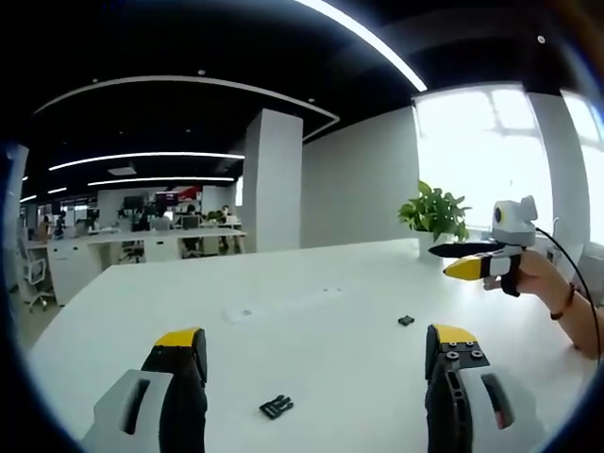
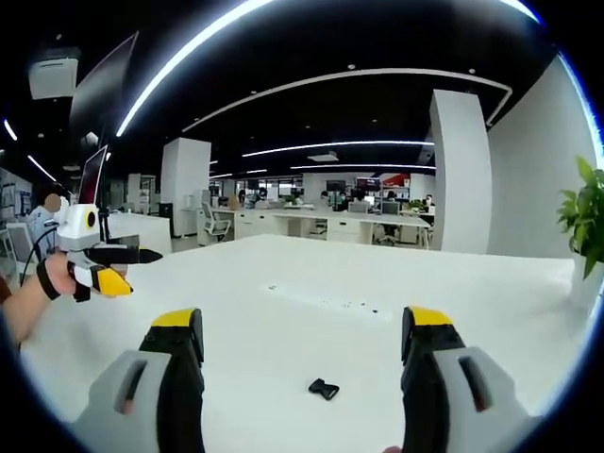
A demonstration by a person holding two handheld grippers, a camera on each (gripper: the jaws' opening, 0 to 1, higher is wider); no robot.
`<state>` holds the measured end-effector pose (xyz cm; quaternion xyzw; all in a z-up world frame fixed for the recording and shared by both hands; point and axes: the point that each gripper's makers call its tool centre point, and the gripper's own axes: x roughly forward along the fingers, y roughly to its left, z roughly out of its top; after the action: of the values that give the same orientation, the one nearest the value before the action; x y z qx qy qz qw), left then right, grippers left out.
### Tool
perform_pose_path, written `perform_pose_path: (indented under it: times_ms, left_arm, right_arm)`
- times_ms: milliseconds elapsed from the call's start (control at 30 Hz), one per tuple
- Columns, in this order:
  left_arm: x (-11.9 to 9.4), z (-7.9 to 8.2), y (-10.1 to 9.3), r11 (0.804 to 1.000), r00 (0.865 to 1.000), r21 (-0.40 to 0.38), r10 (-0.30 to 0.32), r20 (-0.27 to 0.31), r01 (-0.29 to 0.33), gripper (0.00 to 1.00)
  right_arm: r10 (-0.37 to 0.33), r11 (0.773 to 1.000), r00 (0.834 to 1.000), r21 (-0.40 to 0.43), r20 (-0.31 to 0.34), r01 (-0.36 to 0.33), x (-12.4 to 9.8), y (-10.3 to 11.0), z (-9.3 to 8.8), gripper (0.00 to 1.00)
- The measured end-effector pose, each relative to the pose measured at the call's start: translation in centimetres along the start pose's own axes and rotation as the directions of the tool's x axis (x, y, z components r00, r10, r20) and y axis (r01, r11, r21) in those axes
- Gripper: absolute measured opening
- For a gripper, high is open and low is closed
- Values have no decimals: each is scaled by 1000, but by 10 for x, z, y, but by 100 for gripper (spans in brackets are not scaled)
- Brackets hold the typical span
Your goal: Snap the two parts of the plastic buckle together until the buckle closes and remains connected.
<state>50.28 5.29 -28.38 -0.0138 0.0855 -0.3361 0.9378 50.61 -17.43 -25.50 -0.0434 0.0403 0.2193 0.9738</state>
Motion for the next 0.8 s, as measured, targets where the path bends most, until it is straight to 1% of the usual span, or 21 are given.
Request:
perform_pose_path:
  times_ms: [200, 367, 800]
  left_arm:
    - [1, -1, 0, 1000, 1000, -6, -8, -3, 8, 98]
    - [1, -4, 1, 1000, 1000, -9, -2, -7, 2, 97]
    - [-1, -7, 2, 1000, 1000, -4, -1, -9, 0, 97]
  right_arm:
    - [3, 1000, 1000, 1, 0, -3, 1, 0, -1, 88]
    - [1, 1000, 1000, 3, -1, -1, 1, -1, -3, 88]
    - [5, 1000, 1000, 21, -20, -5, 0, -1, -13, 87]
